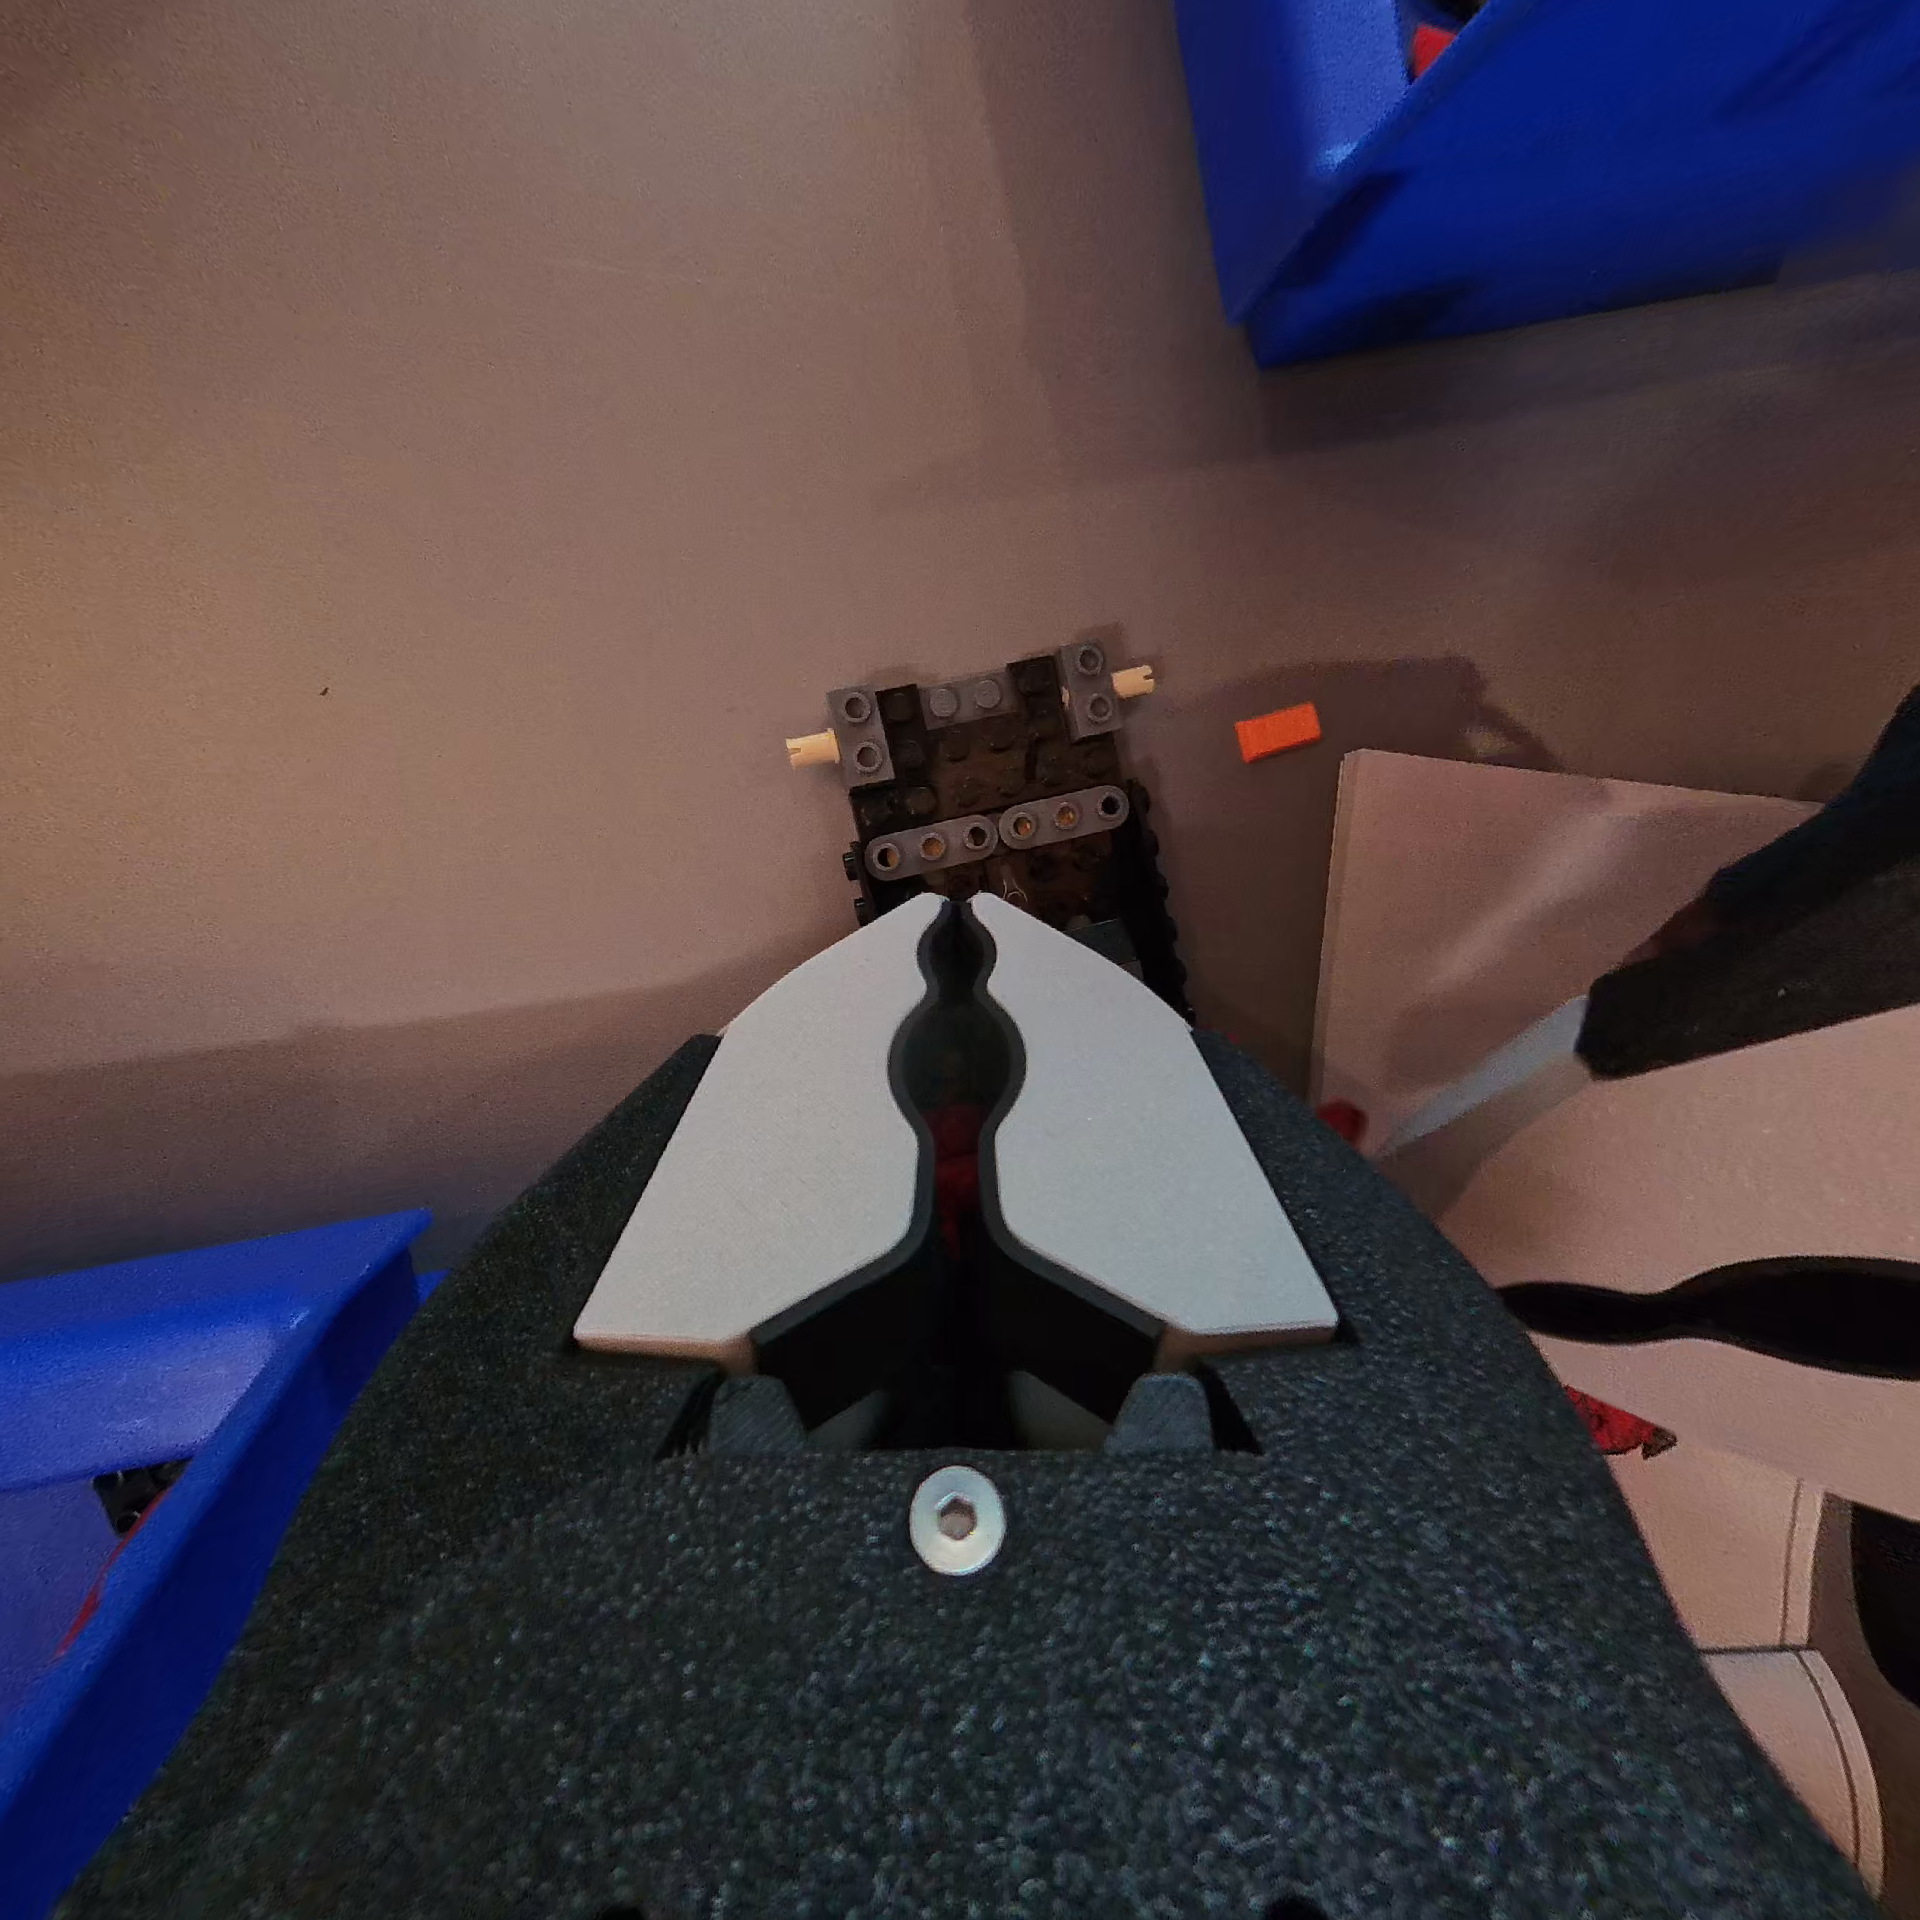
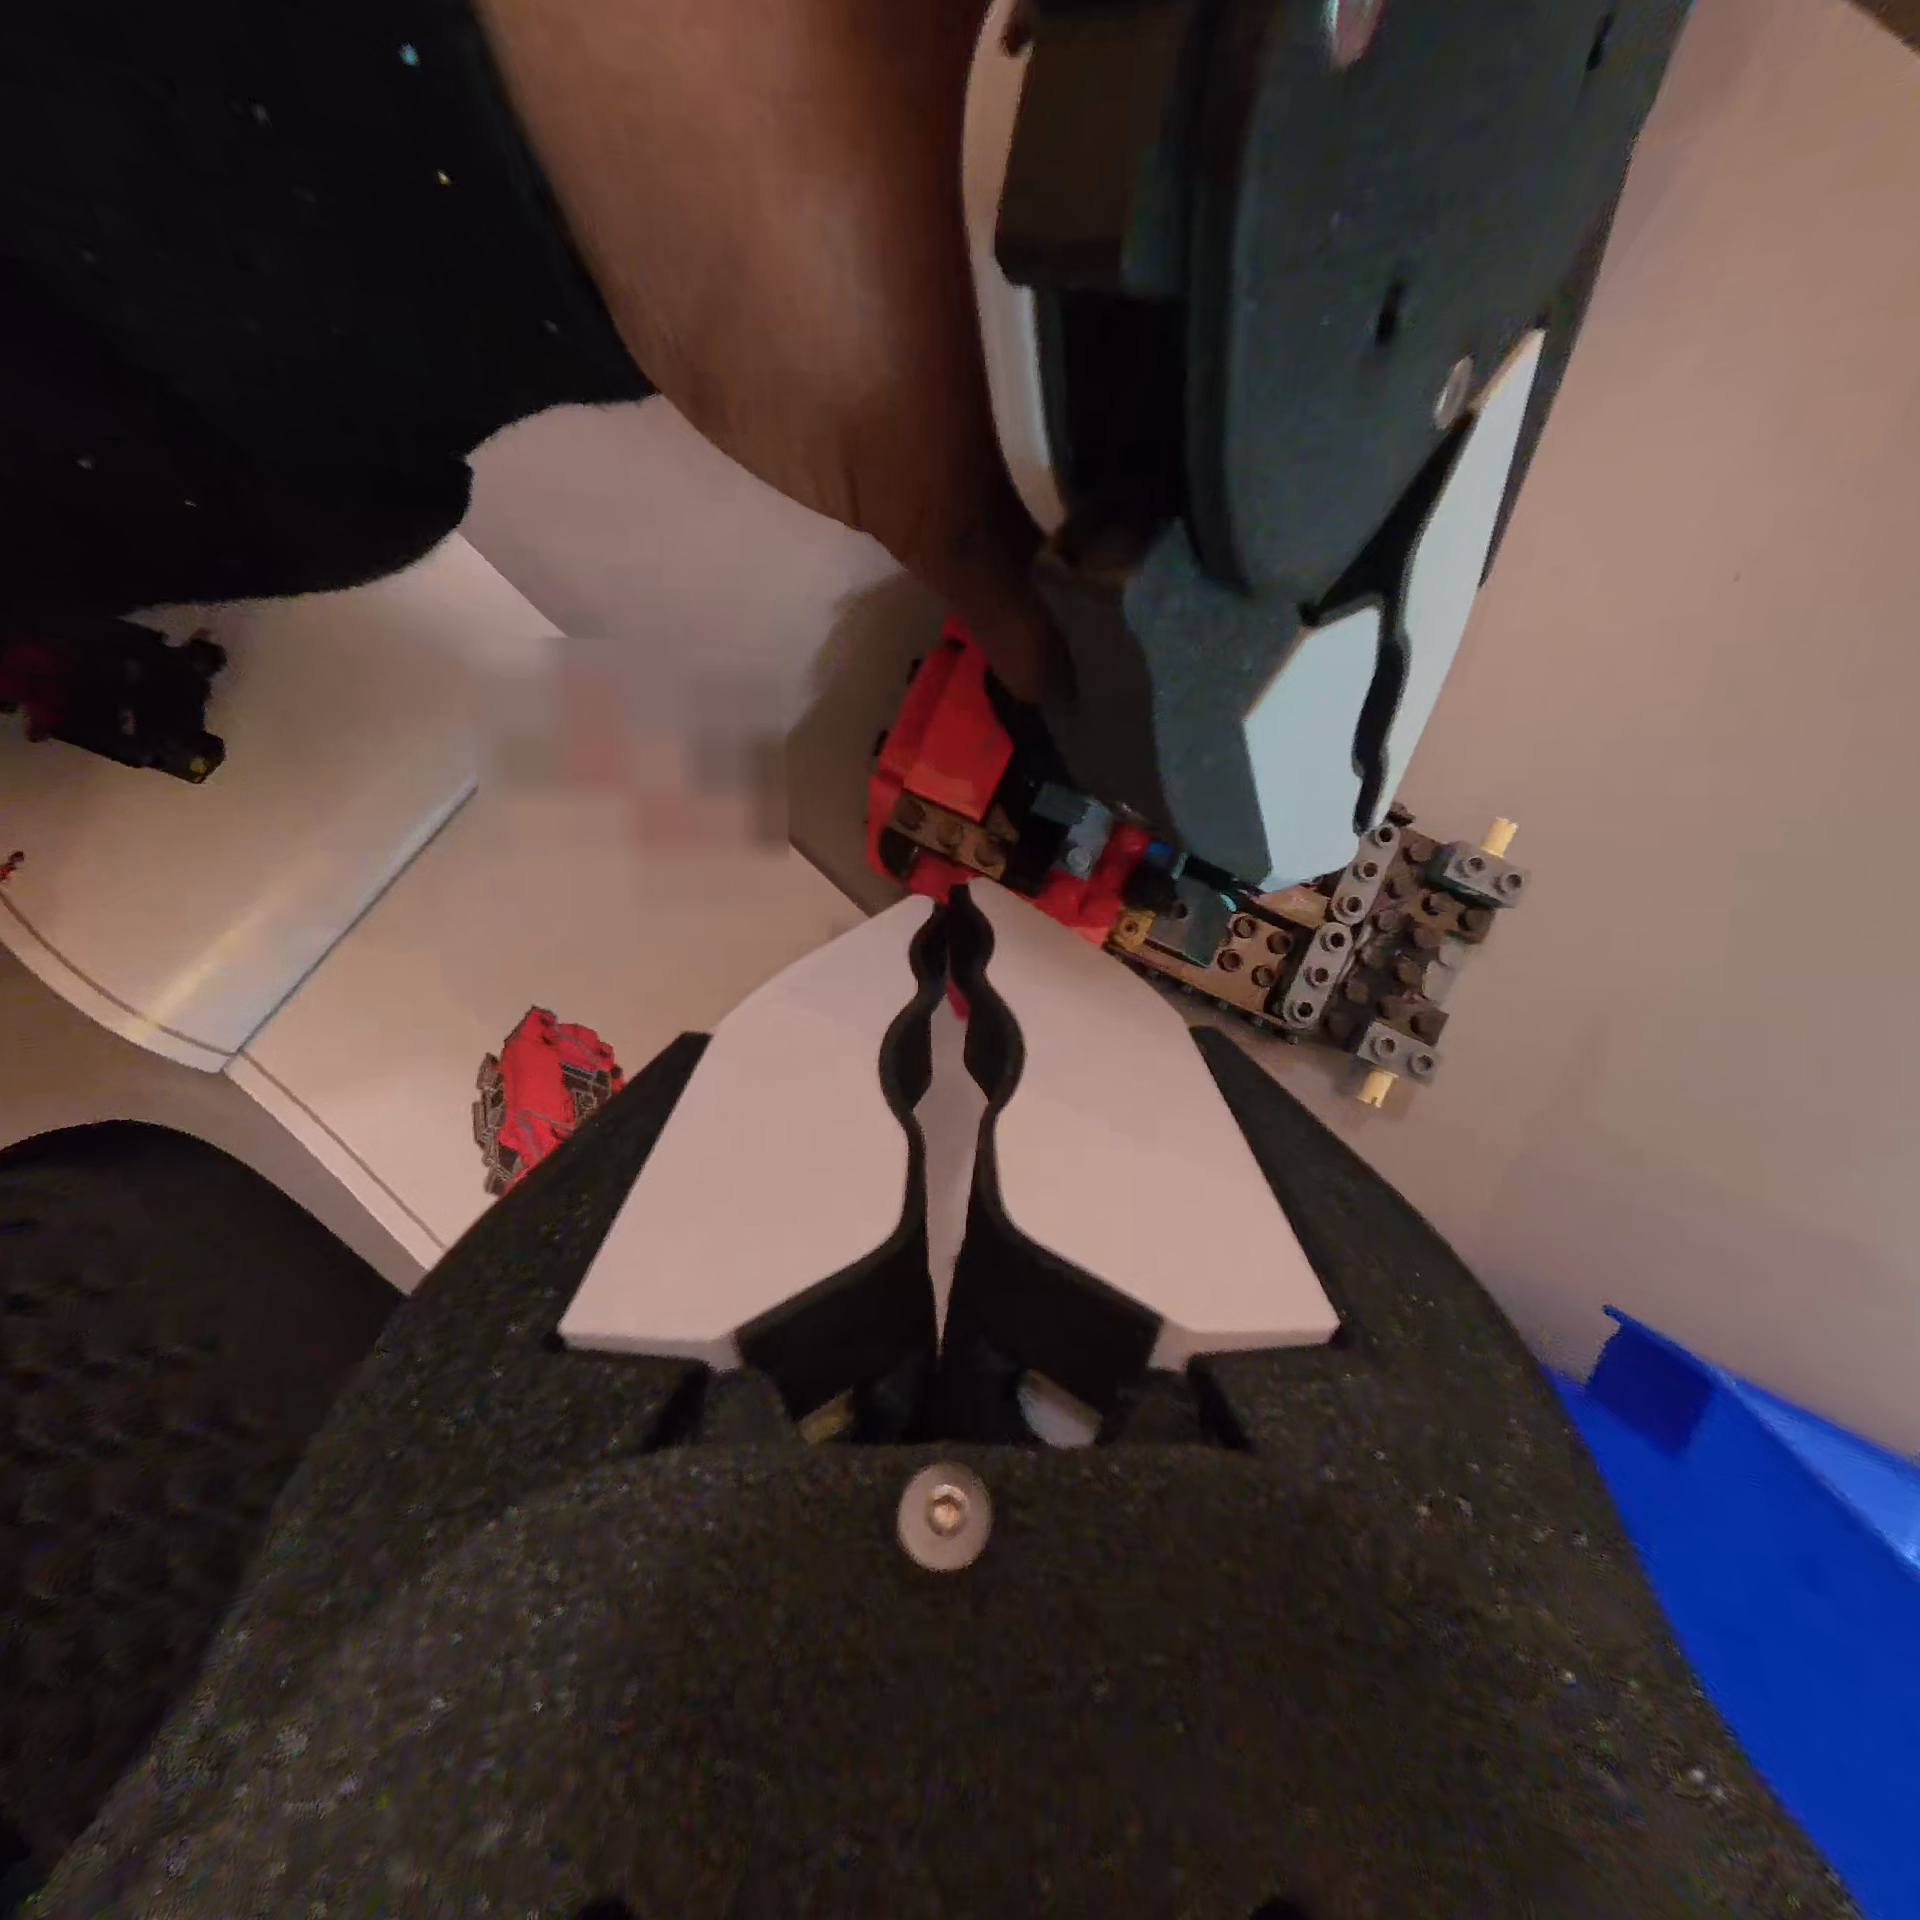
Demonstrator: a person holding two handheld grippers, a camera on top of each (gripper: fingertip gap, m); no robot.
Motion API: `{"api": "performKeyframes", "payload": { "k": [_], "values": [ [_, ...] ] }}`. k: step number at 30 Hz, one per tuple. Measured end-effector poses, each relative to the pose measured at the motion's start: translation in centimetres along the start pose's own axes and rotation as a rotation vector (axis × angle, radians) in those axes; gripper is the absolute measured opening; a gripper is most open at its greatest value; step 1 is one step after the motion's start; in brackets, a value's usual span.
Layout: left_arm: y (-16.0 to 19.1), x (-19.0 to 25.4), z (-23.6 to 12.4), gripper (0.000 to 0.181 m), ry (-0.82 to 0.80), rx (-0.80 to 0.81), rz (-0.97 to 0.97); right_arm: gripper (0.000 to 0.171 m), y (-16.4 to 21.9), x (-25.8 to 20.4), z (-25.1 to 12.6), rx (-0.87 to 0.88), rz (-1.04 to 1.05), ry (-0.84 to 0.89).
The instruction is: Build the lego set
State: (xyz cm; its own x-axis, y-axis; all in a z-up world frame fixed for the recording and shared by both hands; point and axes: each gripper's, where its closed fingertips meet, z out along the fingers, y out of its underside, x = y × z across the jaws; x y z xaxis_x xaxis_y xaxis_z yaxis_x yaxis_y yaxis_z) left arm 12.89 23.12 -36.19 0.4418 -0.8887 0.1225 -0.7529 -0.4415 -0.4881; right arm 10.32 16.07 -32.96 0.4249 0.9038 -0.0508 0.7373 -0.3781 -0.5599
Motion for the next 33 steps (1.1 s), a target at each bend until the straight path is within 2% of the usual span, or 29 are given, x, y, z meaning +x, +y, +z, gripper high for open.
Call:
{"api": "performKeyframes", "payload": {
  "k": [7,9,11,13,17,24,31,33],
  "values": [
    [0.0,0.0,0.0,0.0,0.003,-0.004,-0.001,0.002,-0.1,0.5,-0.7,0.044,0.008,0.012],
    [0.0,0.0,0.0,0.0,0.003,-0.006,-0.002,0.009,0.0,1.4,-1.8,0.09,0.039,0.041],
    [0.0,0.0,0.0,0.0,0.005,-0.003,-0.007,0.023,1.2,2.4,-2.6,0.088,0.073,0.084],
    [0.0,0.0,0.0,0.0,0.009,0.002,-0.013,0.025,2.5,2.8,-2.7,0.084,0.103,0.104],
    [0.0,0.4,-0.2,0.0,0.053,0.011,-0.049,0.022,4.3,2.9,-1.6,0.084,0.149,0.133],
    [-0.6,-0.1,-2.1,0.0,0.022,0.083,-0.065,0.018,3.8,4.0,0.7,0.064,0.158,0.147],
    [-2.1,0.8,-5.9,0.004,-0.018,0.234,-0.034,0.008,3.8,4.1,1.4,0.063,0.129,0.106],
    [-2.5,1.1,-7.6,0.009,-0.055,0.308,-0.025,0.008,2.9,3.6,0.3,0.168,0.104,0.081]
  ]
}}
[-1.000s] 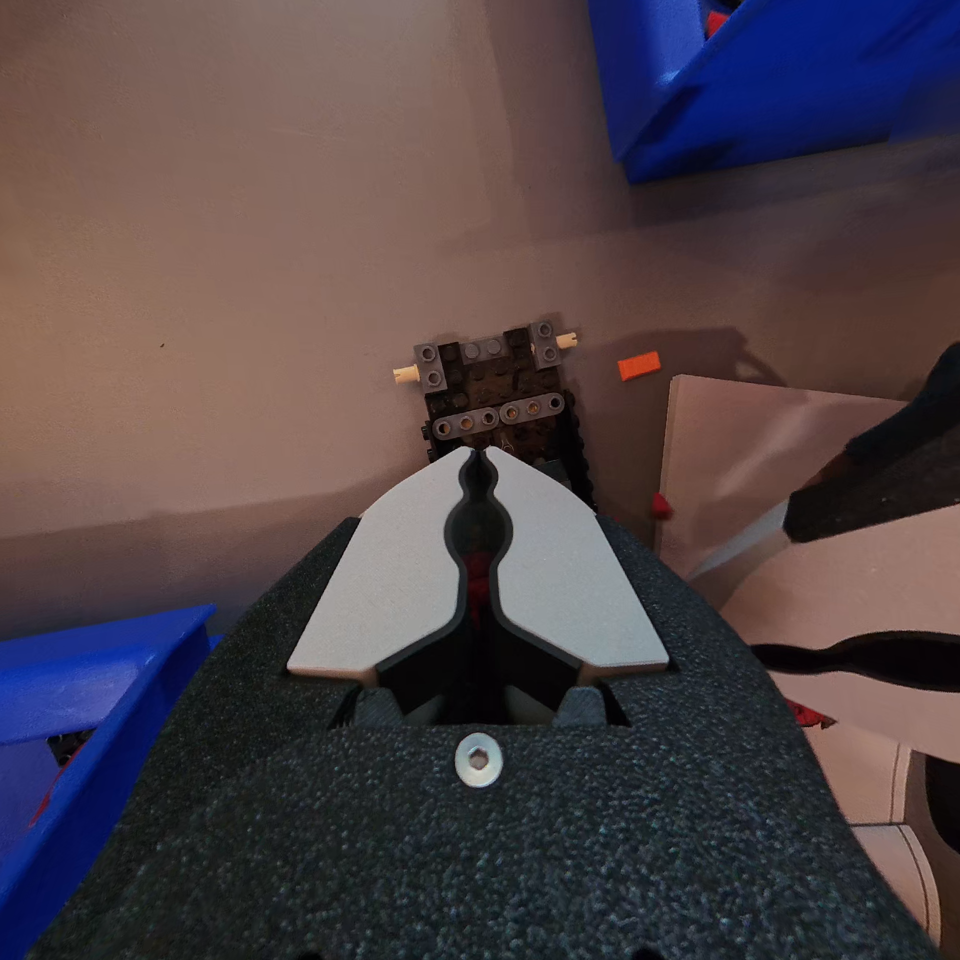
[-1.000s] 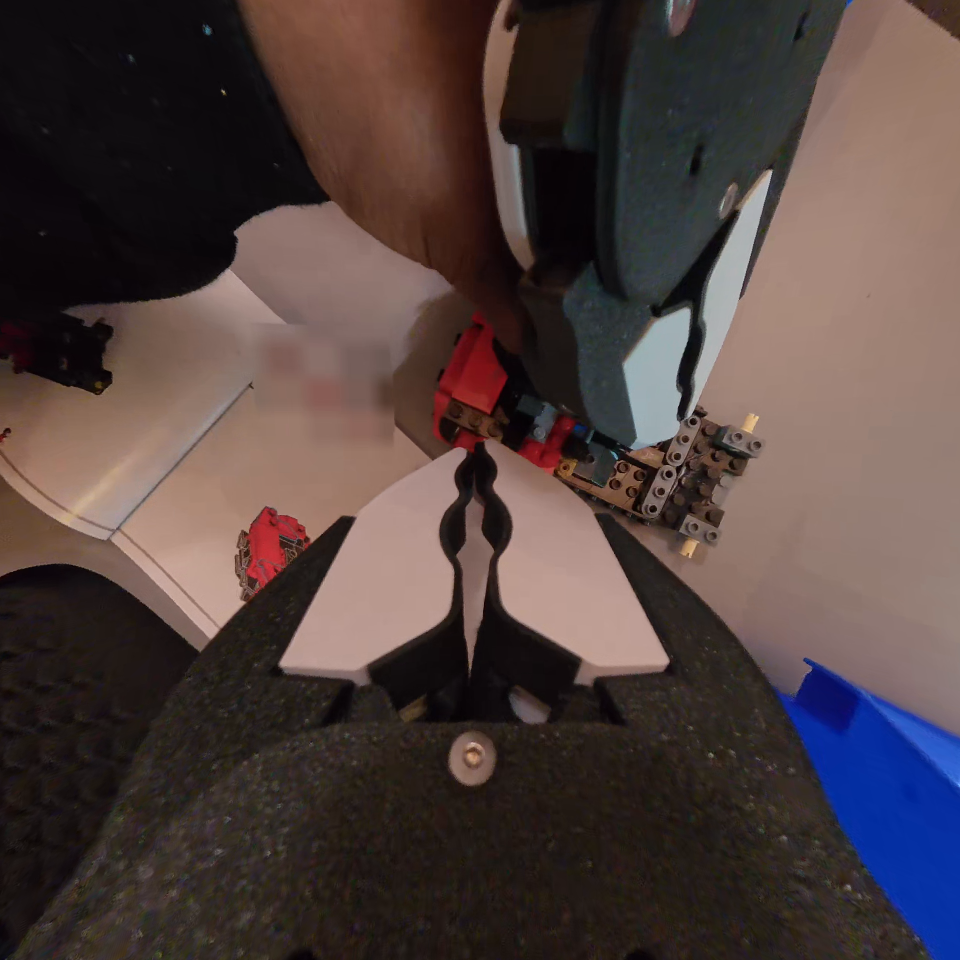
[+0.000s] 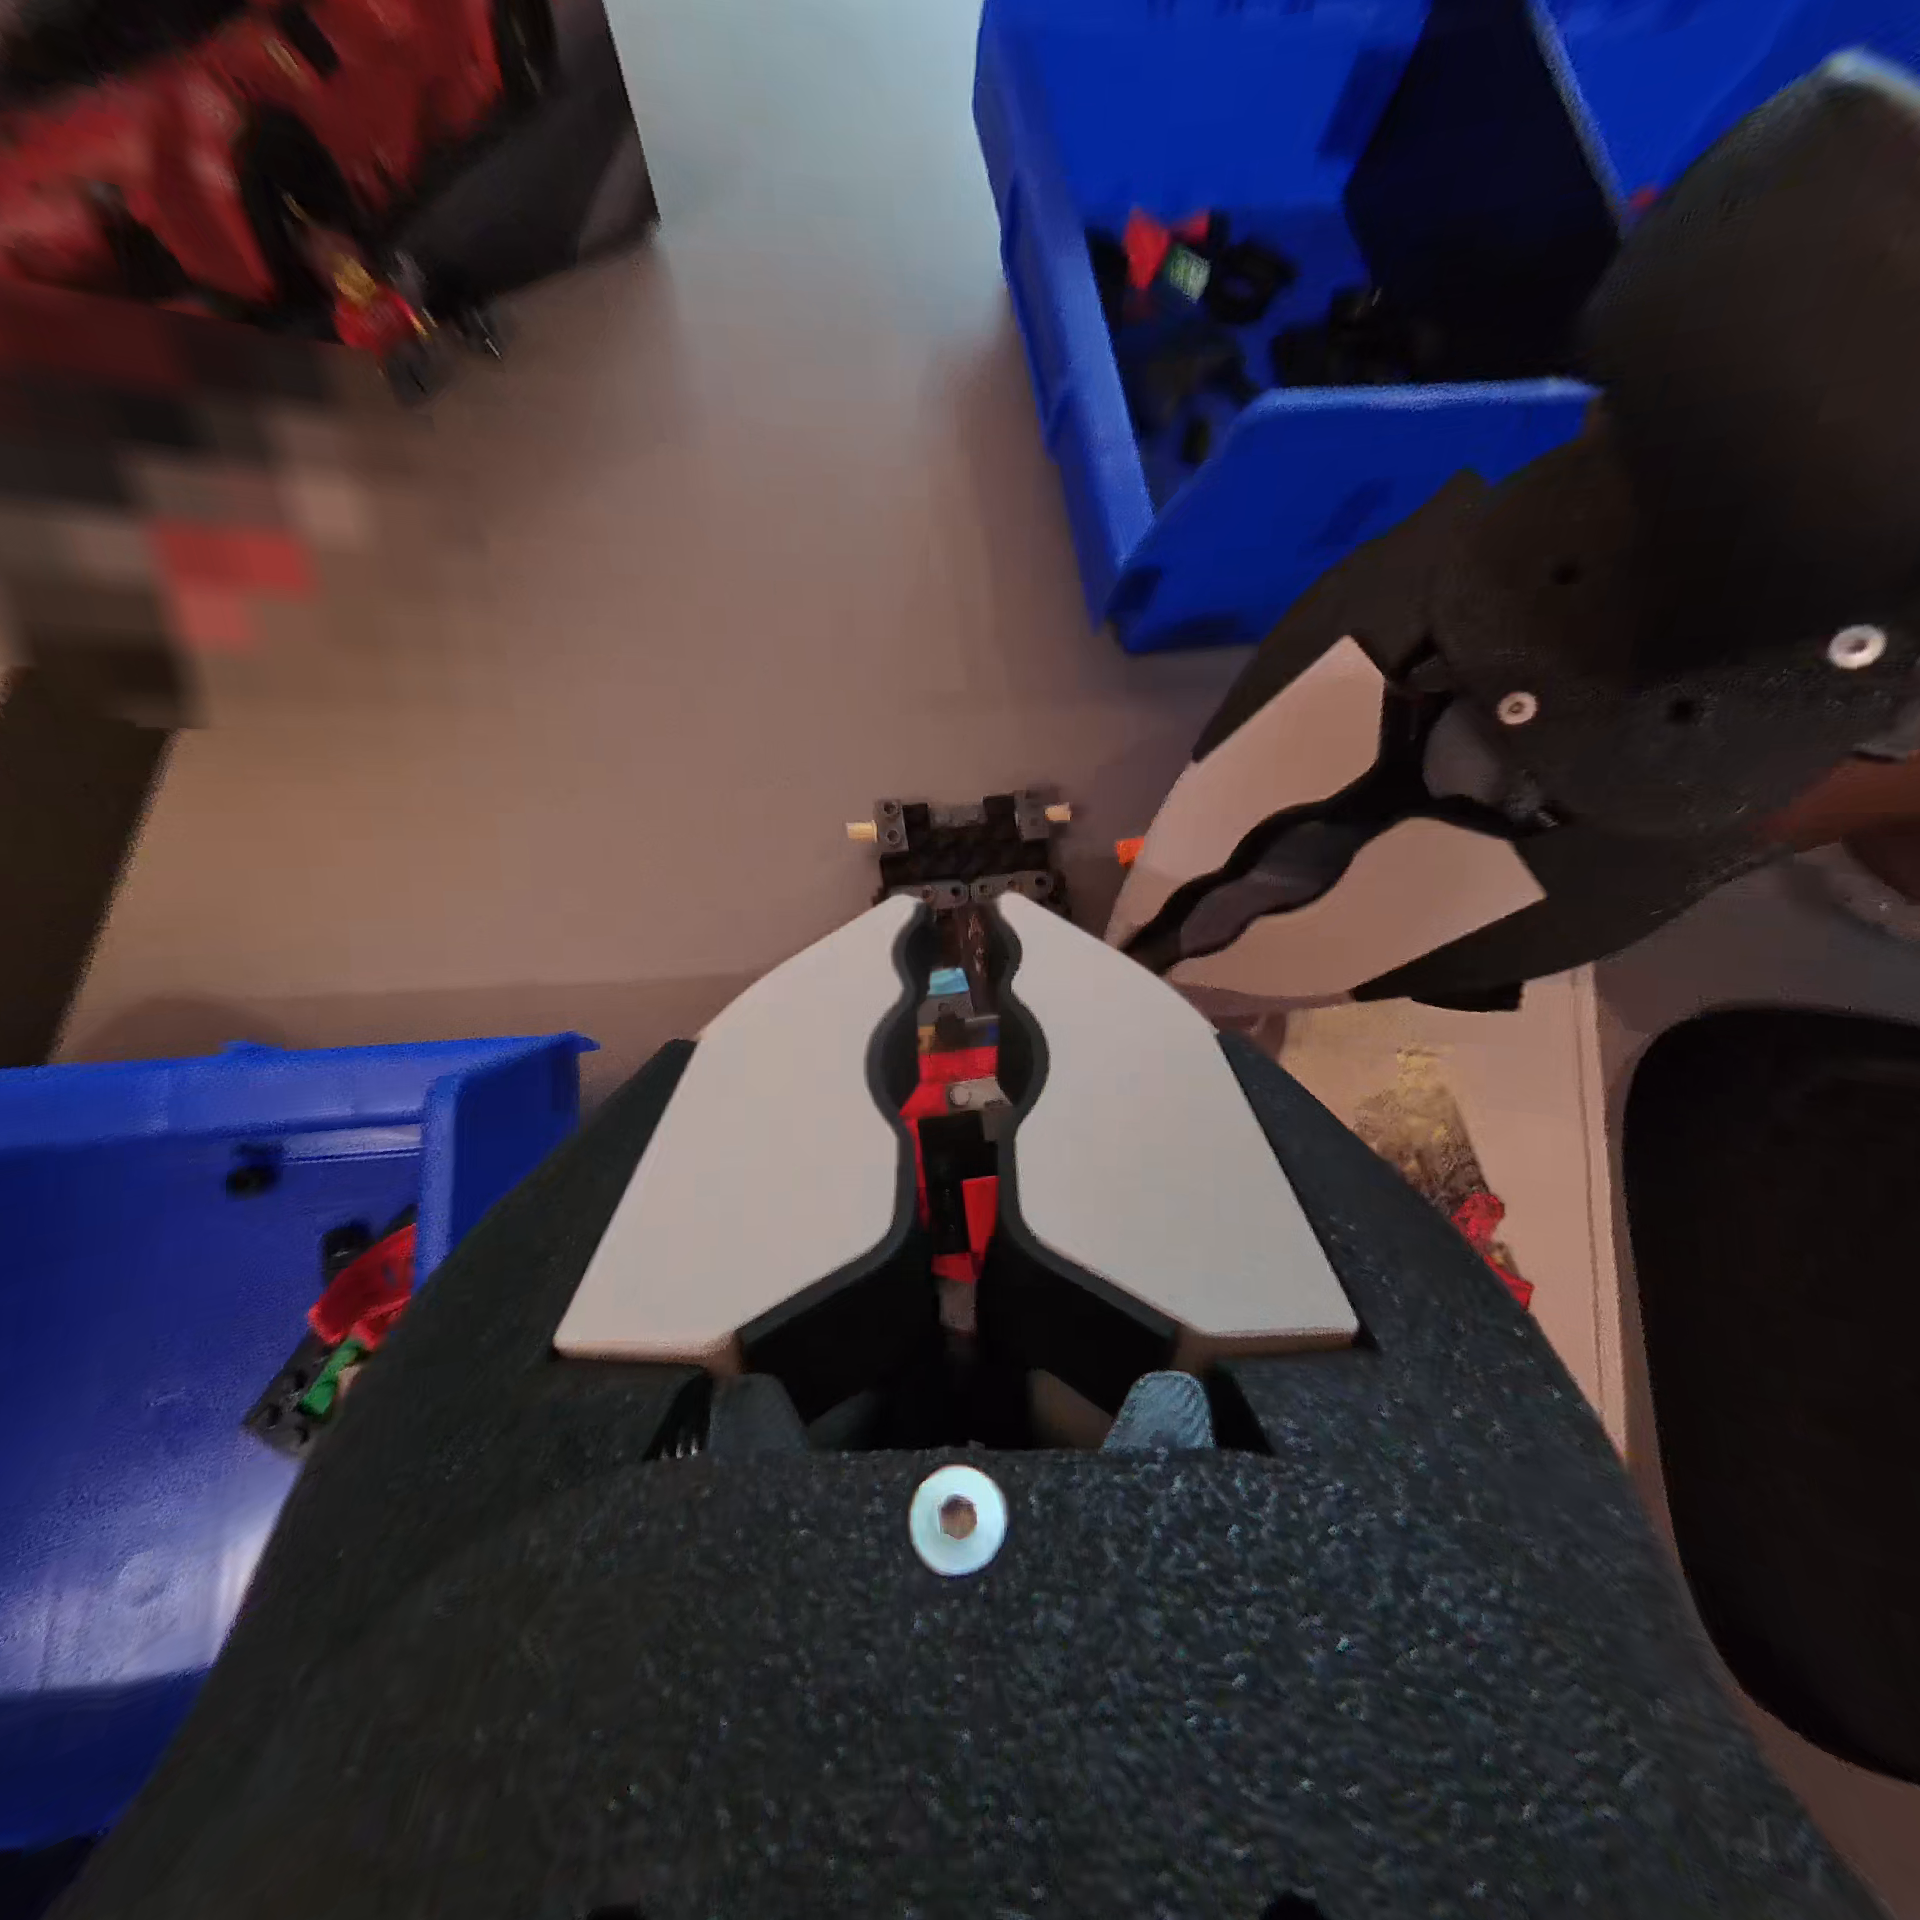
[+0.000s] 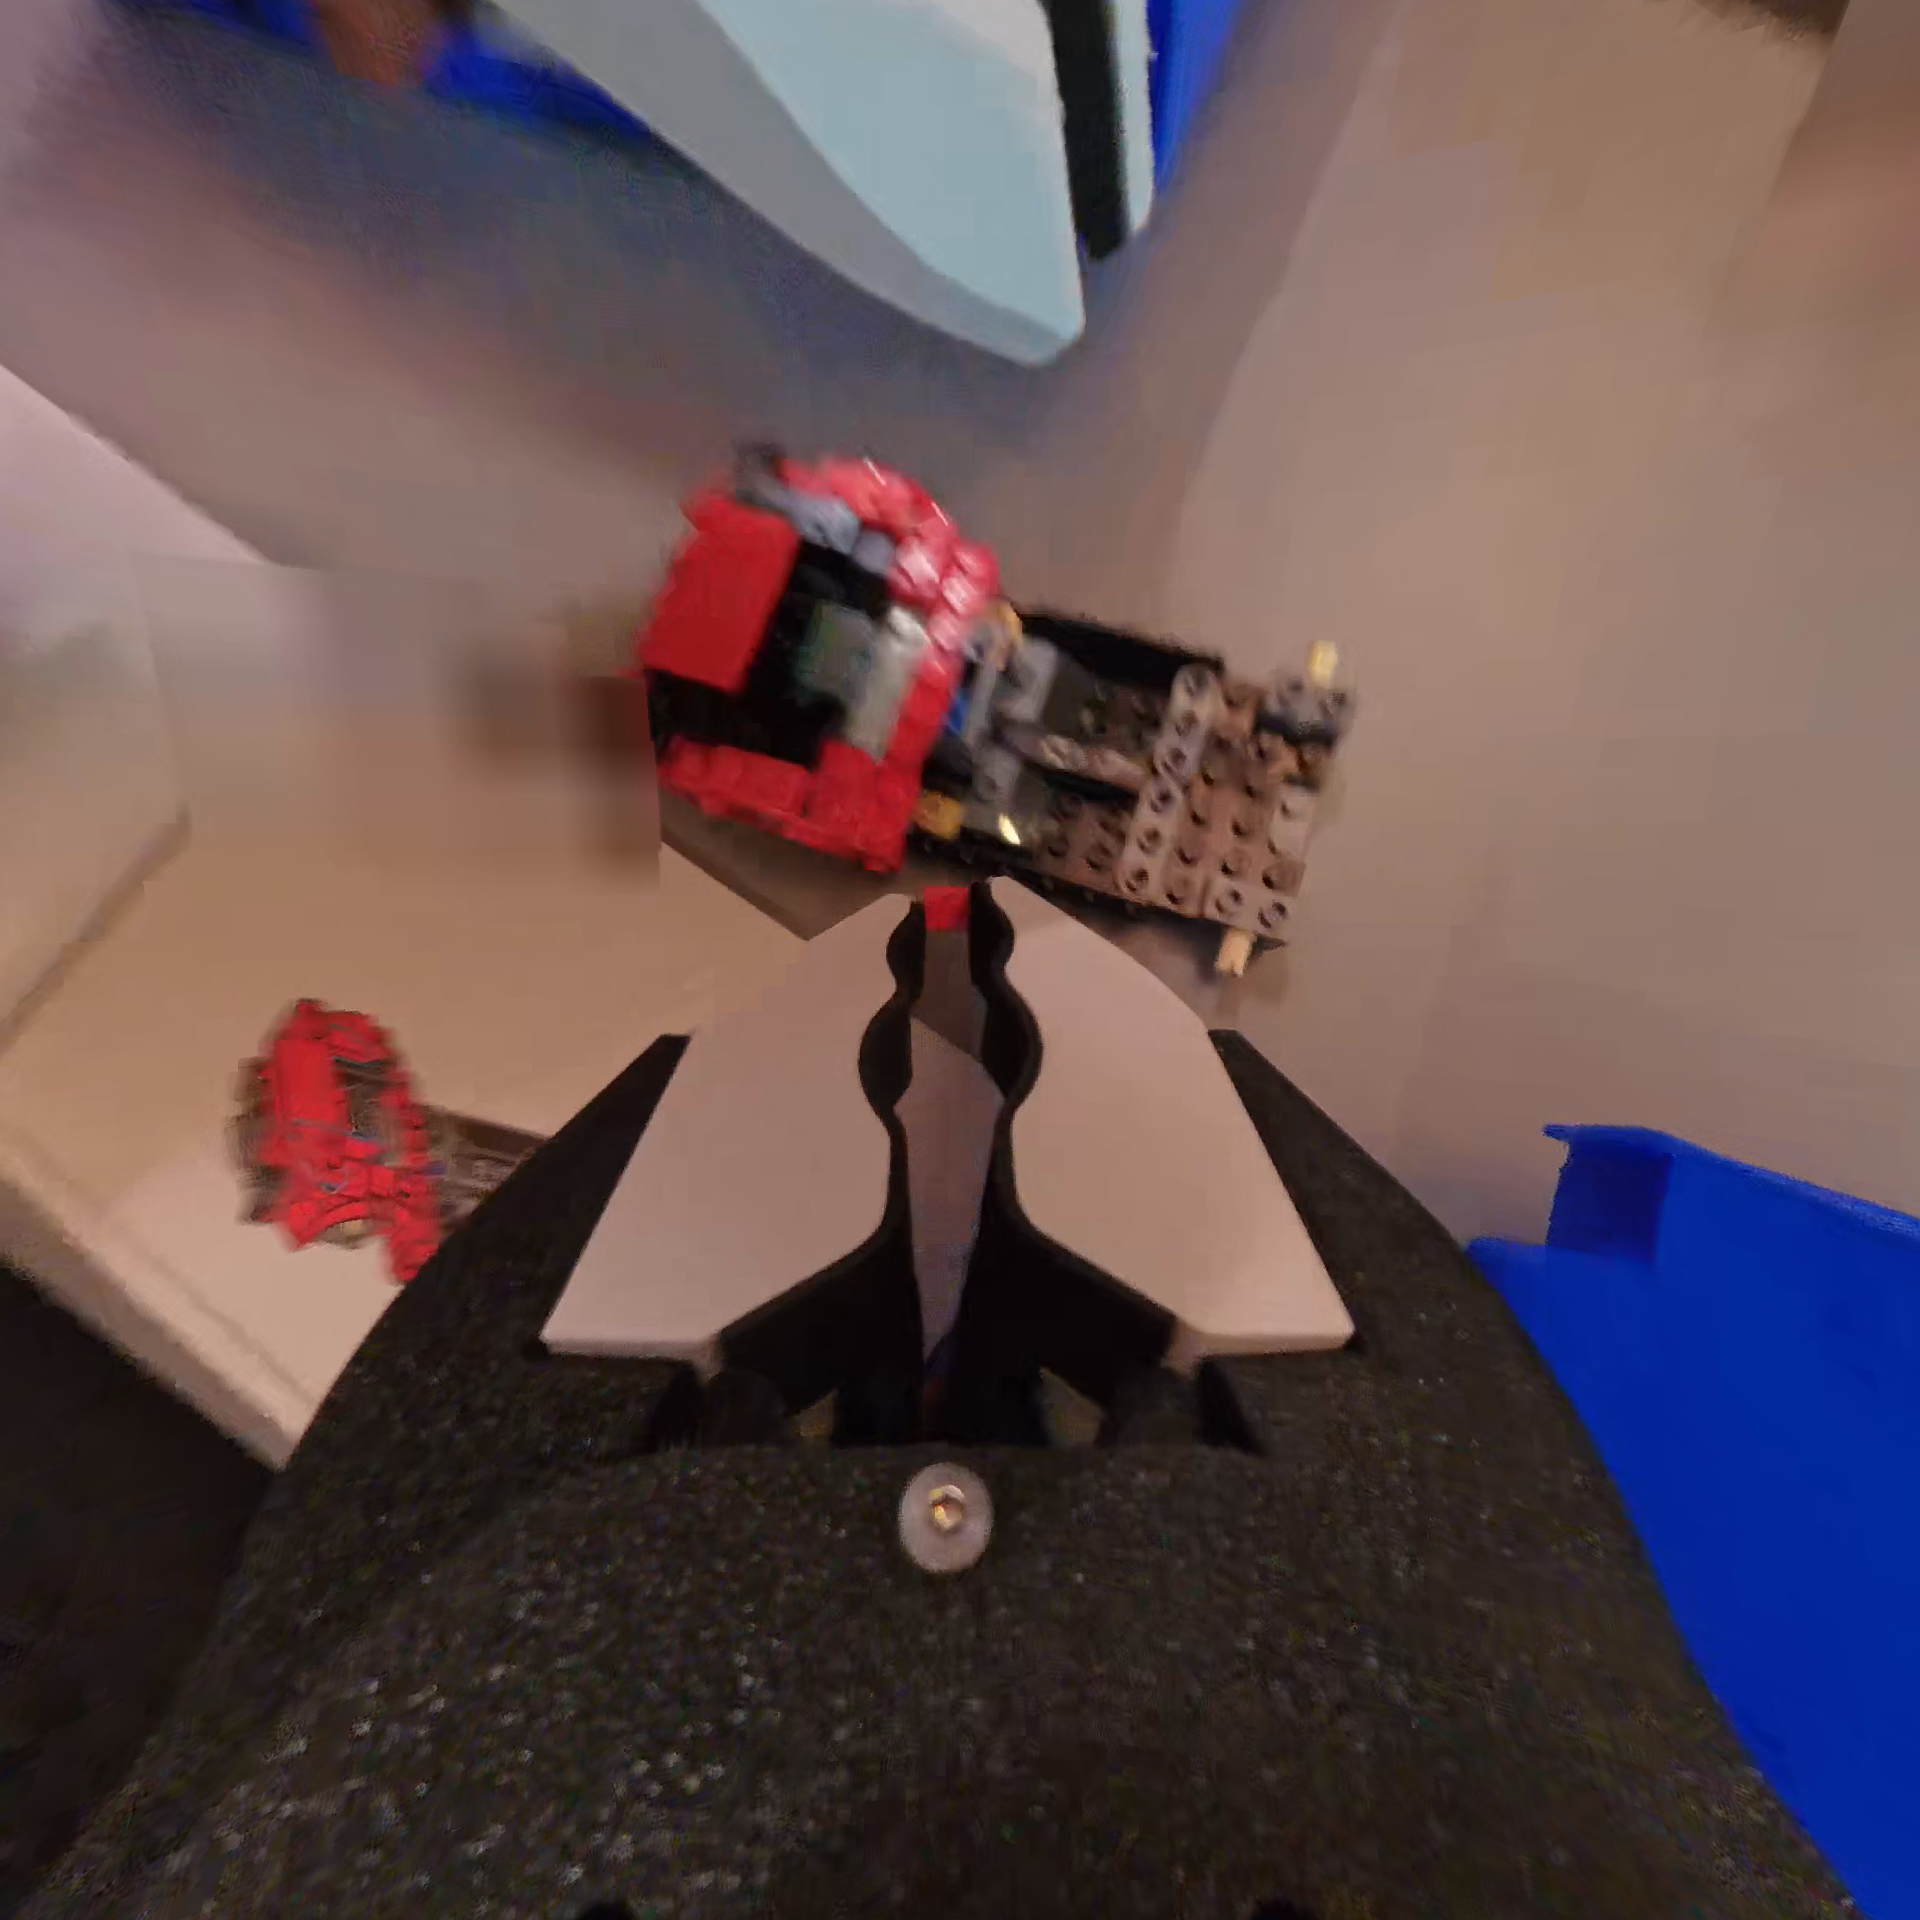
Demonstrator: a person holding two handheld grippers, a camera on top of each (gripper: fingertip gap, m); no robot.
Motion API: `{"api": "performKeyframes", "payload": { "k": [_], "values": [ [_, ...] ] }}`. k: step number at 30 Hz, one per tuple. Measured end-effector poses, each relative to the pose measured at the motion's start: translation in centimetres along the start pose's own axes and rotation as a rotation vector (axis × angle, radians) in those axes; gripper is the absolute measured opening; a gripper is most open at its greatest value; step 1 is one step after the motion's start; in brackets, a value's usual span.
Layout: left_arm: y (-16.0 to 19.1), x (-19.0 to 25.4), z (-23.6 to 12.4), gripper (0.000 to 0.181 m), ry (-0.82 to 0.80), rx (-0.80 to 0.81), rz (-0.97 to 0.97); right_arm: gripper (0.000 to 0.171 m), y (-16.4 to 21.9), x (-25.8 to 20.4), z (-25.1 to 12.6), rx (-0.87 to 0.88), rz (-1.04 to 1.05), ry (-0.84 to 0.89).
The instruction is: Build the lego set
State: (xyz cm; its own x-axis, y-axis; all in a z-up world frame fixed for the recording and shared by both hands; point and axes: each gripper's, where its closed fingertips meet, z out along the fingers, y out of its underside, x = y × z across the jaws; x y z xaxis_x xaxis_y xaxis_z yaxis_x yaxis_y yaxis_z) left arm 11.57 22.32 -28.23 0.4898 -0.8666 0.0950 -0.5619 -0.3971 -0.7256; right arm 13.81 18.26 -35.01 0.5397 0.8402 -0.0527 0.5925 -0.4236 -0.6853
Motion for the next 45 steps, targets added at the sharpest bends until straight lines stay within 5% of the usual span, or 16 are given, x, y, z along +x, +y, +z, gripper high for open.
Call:
{"api": "performKeyframes", "payload": {
  "k": [4,7,11,19,28,45],
  "values": [
    [-2.9,1.9,-5.2,0.022,0.001,0.299,0.001,0.008,-6.6,-5.2,-7.2,0.572,-0.006,-0.326],
    [-5.4,5.6,-11.6,0.021,0.13,0.656,0.027,0.008,-10.4,-7.9,-15.9,1.001,0.201,-0.78],
    [-6.2,10.7,-18.6,0.021,0.159,0.971,0.237,0.008,-11.5,-8.6,-22.6,1.26,0.381,-1.186],
    [-5.3,17.2,-19.2,0.024,0.061,1.015,0.597,0.008,-12.3,-12.6,-24.1,1.226,0.388,-1.373],
    [-4.8,18.3,-18.4,0.019,-0.208,0.972,0.891,0.008,-12.8,-15.3,-21.3,1.054,0.303,-1.239],
    [-4.3,16.5,-17.9,0.008,-0.274,0.923,0.879,0.008,-13.2,-15.9,-19.2,0.973,0.397,-1.285]
  ]
}}
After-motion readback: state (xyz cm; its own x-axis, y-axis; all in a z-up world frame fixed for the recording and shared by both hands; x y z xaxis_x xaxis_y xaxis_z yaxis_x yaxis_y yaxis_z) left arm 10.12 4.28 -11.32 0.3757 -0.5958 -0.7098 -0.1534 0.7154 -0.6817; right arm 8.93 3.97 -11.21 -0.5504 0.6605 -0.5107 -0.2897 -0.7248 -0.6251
